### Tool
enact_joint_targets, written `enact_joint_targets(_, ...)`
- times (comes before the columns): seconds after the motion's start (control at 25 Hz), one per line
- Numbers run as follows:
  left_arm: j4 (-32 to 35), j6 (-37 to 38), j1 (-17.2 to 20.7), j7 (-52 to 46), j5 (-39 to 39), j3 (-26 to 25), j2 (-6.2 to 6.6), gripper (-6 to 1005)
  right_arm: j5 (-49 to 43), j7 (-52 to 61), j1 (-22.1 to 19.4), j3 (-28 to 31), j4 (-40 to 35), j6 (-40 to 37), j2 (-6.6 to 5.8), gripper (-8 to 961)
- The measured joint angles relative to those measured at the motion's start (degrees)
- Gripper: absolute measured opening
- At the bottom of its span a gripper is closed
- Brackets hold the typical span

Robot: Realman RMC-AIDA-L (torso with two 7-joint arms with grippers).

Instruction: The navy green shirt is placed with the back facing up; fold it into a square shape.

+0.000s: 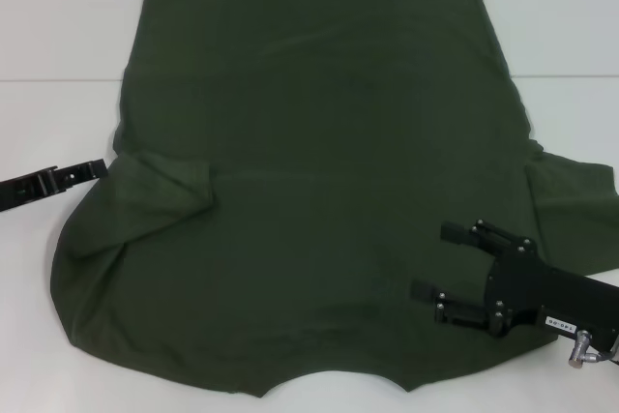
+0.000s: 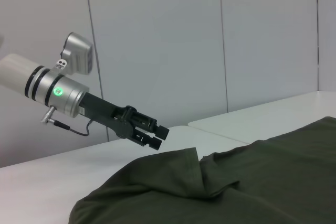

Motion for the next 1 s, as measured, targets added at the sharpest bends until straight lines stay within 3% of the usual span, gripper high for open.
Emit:
enact_joint_targets(0.28,-0.43,-4.18,-0.16,1.37,-0.06,0.41,-1.25,720,0.0,-0.1,-0.07,-0.02,0.0,0.13,0.08,876)
enact_joint_targets(1.0,-2.46,-4.54,-1.1,2.15,-0.74,0.4,-1.81,718,0.0,-0.05,-0.08,-0.08,0.08,0.4,0.08,872)
